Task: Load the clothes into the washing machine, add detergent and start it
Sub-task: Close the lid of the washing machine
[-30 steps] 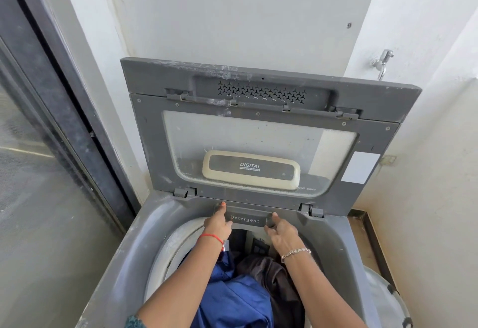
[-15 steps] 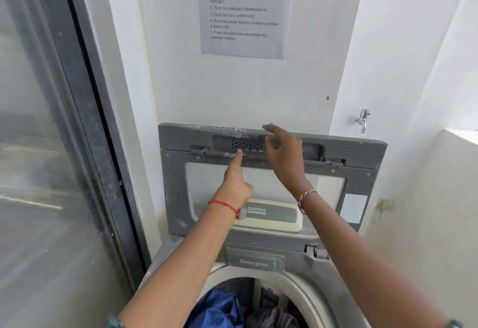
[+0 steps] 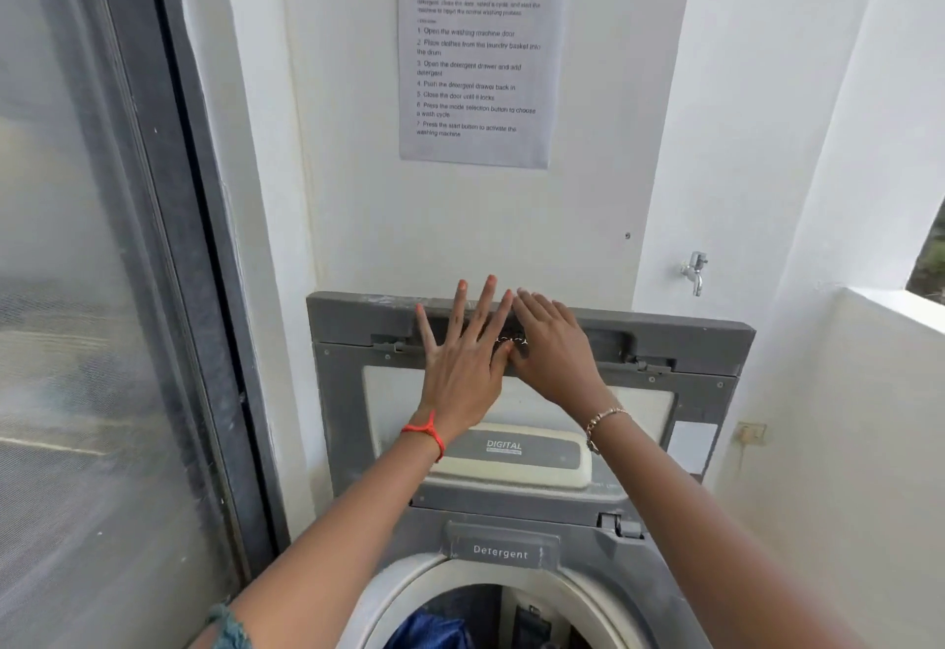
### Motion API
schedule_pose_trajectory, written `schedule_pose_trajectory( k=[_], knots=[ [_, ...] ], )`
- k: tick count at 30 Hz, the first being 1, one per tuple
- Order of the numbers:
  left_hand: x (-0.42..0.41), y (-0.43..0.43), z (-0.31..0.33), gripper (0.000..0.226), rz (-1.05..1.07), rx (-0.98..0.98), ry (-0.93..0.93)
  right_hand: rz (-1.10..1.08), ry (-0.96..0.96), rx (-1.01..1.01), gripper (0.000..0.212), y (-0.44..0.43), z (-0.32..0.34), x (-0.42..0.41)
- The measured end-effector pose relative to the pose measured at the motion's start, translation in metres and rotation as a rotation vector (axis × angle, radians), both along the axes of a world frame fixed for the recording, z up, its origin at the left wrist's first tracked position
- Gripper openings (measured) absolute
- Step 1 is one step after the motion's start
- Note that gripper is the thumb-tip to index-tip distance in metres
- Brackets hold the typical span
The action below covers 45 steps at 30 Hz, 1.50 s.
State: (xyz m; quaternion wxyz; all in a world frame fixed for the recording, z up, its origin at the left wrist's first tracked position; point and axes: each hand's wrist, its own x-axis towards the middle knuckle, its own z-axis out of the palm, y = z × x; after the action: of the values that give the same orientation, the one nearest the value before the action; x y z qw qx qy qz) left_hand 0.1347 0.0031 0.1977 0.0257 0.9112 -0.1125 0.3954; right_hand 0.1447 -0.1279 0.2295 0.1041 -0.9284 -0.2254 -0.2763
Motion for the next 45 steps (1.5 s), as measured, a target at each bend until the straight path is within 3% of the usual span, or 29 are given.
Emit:
schedule_pose_trajectory(
  k=[8,12,15,19,22,26,34,39,45],
  knots=[
    [-0.069,0.025,-0.003,0.059,-0.05,0.21,-0.05,0.01,0.035,-0.101,0.066,-0.009,-0.002,-0.089],
    [-0.118,0.036,-0.024,0.058,-0.101,0.312,-0.026,-0.03,0.304,-0.045,0.067,-0.013,-0.001,-0.137],
    [-0.156,0.045,-0.053,0.062,-0.185,0.407,0.009,-0.03,0.411,-0.133,0.064,-0.013,-0.027,-0.171],
    [-0.2,0.05,-0.102,0.072,-0.264,0.506,0.11,0.036,0.469,-0.252,0.088,-0.011,-0.093,-0.205],
    [-0.222,0.048,-0.138,0.092,-0.29,0.493,0.246,0.037,0.487,-0.303,0.102,-0.011,-0.138,-0.221],
    [-0.235,0.049,-0.17,0.109,-0.258,0.462,0.453,0.064,0.659,-0.18,0.102,-0.011,-0.169,-0.232],
    [-0.24,0.055,-0.195,0.067,-0.277,0.445,0.586,0.048,0.76,-0.031,0.091,-0.008,-0.199,-0.239],
    [-0.239,0.062,-0.204,0.064,-0.293,0.455,0.717,0.061,0.77,-0.048,0.089,-0.006,-0.217,-0.24],
    [-0.24,0.06,-0.216,0.07,-0.365,0.291,0.709,0.118,0.648,-0.086,0.082,-0.016,-0.222,-0.237]
  ],
)
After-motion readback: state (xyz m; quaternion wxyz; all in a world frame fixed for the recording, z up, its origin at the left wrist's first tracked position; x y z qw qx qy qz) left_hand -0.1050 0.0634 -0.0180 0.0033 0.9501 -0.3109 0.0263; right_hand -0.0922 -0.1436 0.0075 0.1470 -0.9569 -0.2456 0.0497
